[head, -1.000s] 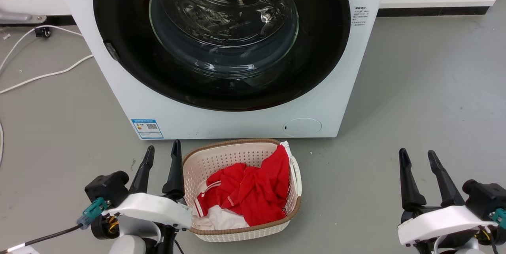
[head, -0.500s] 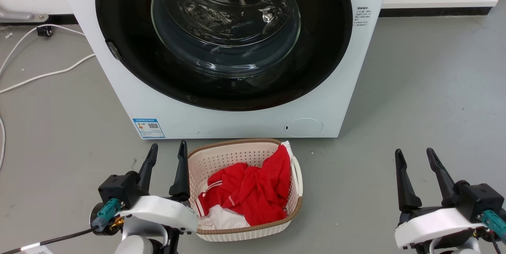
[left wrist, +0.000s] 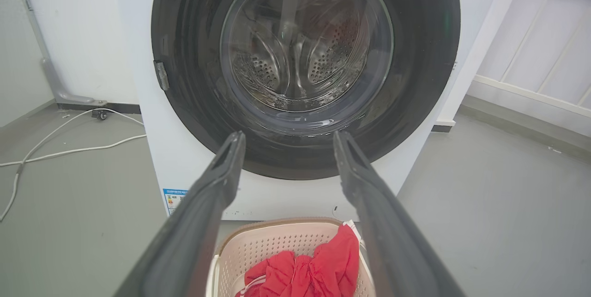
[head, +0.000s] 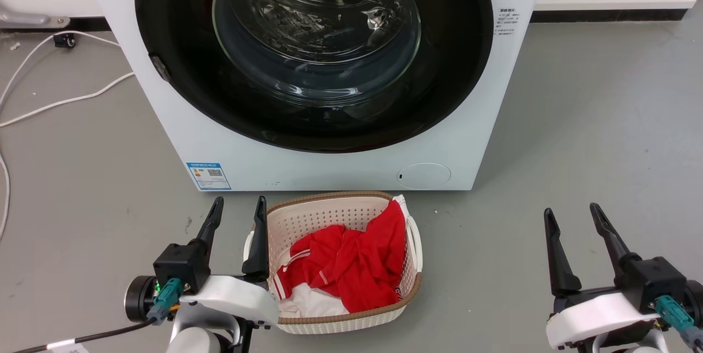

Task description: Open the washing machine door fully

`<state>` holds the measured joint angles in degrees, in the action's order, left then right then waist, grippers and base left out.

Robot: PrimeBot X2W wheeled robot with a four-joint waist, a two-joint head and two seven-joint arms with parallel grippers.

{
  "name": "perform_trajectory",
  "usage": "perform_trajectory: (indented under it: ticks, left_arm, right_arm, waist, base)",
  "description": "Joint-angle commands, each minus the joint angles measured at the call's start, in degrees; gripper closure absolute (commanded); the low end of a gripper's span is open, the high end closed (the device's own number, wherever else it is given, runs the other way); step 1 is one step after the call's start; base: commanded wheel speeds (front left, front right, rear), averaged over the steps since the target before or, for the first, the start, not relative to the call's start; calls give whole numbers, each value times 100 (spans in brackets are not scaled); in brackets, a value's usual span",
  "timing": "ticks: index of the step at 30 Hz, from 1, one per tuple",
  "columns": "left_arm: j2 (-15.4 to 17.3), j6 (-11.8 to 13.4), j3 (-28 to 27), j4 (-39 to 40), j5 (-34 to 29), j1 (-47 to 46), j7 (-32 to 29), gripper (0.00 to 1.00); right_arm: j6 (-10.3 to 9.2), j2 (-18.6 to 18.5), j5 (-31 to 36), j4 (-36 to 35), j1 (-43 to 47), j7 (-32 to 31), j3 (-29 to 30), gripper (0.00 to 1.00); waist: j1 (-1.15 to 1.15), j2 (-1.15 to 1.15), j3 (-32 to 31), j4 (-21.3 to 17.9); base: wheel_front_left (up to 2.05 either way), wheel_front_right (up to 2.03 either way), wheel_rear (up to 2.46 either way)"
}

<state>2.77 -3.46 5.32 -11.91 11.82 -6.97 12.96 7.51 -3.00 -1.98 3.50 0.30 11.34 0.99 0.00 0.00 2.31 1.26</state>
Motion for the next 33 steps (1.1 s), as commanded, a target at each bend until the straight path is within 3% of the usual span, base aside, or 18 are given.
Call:
perform_trajectory:
  ticks: [1, 19, 30, 31, 33]
  left_arm:
    - [16, 32, 30, 9, -163, -6, 63, 0]
    - [17, 63, 103, 8, -814, 40, 239, 0]
    - [17, 81, 66, -12, -721, 45, 233, 0]
    - [17, 84, 62, -9, -720, 49, 233, 0]
    - [17, 88, 58, -9, -718, 56, 233, 0]
  right_arm:
    - [-5, 16, 167, -67, 61, 58, -4, 0]
    - [-3, 22, 799, -105, 95, 186, -21, 0]
    - [-4, 22, 622, -60, 63, 202, -1, 0]
    - [-4, 22, 552, -49, 63, 196, -4, 24]
    - [-4, 22, 499, -36, 58, 191, -5, 100]
  waist:
    - [0, 0, 3, 11]
    - [0, 0, 15, 49]
    - [0, 0, 21, 55]
    - [0, 0, 20, 53]
    - [0, 0, 17, 50]
  base:
    - [0, 0, 0]
    - [0, 0, 0]
    - [0, 0, 0]
    - [0, 0, 0]
    - [0, 0, 0]
